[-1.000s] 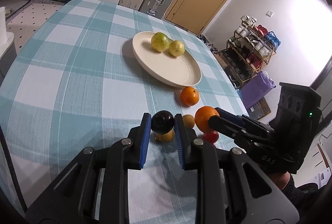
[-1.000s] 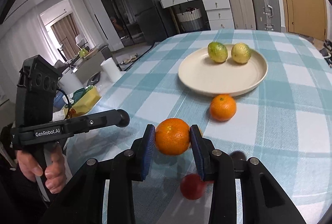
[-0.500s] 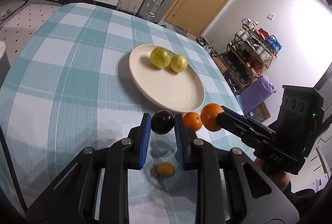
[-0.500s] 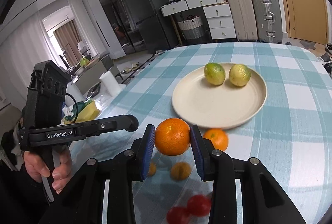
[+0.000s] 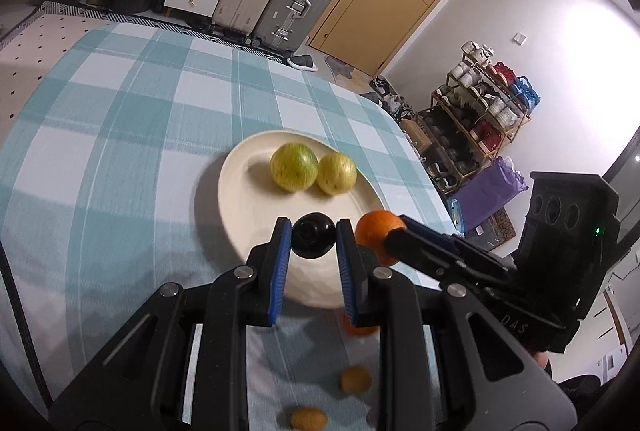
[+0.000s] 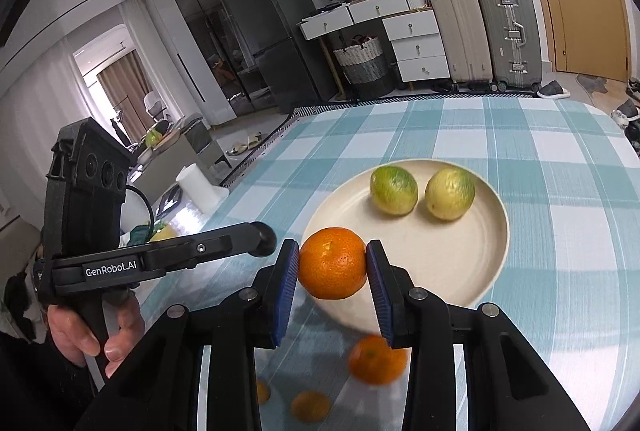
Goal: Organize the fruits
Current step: 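Carry the plum and tangerine onto the cream plate and open both tools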
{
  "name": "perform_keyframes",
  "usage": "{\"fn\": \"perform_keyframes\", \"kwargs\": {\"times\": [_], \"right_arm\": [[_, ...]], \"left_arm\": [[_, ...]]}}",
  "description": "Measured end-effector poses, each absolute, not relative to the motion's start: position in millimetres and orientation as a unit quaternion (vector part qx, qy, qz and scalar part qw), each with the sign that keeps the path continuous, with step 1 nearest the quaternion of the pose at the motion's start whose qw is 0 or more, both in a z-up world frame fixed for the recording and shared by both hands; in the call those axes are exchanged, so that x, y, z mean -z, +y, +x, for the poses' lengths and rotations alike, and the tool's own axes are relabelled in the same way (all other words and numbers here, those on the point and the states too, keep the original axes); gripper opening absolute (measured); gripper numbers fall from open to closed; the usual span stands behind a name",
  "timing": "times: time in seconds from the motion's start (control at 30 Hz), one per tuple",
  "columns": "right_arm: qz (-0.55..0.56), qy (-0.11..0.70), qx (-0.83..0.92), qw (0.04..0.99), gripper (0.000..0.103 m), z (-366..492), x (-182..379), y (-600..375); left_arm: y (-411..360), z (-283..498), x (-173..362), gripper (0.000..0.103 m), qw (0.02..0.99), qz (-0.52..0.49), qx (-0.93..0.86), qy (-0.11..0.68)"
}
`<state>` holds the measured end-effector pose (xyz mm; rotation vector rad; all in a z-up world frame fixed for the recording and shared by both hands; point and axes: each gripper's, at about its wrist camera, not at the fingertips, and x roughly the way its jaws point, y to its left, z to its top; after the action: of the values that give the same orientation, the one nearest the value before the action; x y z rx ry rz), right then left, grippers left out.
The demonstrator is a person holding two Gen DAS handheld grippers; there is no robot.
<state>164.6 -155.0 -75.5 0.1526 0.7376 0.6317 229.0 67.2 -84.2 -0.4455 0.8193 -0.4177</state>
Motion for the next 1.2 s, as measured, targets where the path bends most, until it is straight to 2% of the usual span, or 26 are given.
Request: {"fn": "perform_keyframes", "kwargs": {"times": [0.43, 0.9, 0.97, 1.0, 1.07, 1.2], "right_arm": [[0.064, 0.400, -0.304, 0.862, 0.035, 219.8, 104.3, -130.5], [0.057, 0.418, -0.309, 0.852, 0.036, 244.2, 118.9, -107.6], [0.065, 0.413, -0.315, 0.852, 0.036, 244.9, 117.3, -108.7], [0.064, 0.412, -0.315, 0.853, 0.041, 245.2, 116.4, -108.4], [0.061, 0.407, -0.311, 0.857, 0.048, 241.4, 114.0, -109.3], [0.052, 0.383, -0.308, 0.869, 0.063, 221.6, 105.7, -119.8]], "left_arm": [[68.8, 313.4, 118.3, 0.020, 0.855, -0.226, 0.195, 0.424], [69.0, 351.3, 137.9, 0.020, 0.836, -0.258, 0.207, 0.438], [71.0, 351.1, 137.0, 0.026, 0.834, -0.264, 0.199, 0.441], [72.2, 349.9, 136.4, 0.031, 0.834, -0.266, 0.197, 0.442], [74.9, 345.7, 135.8, 0.064, 0.829, -0.274, 0.197, 0.446], [79.6, 336.0, 131.9, 0.067, 0.818, -0.295, 0.203, 0.451]]}}
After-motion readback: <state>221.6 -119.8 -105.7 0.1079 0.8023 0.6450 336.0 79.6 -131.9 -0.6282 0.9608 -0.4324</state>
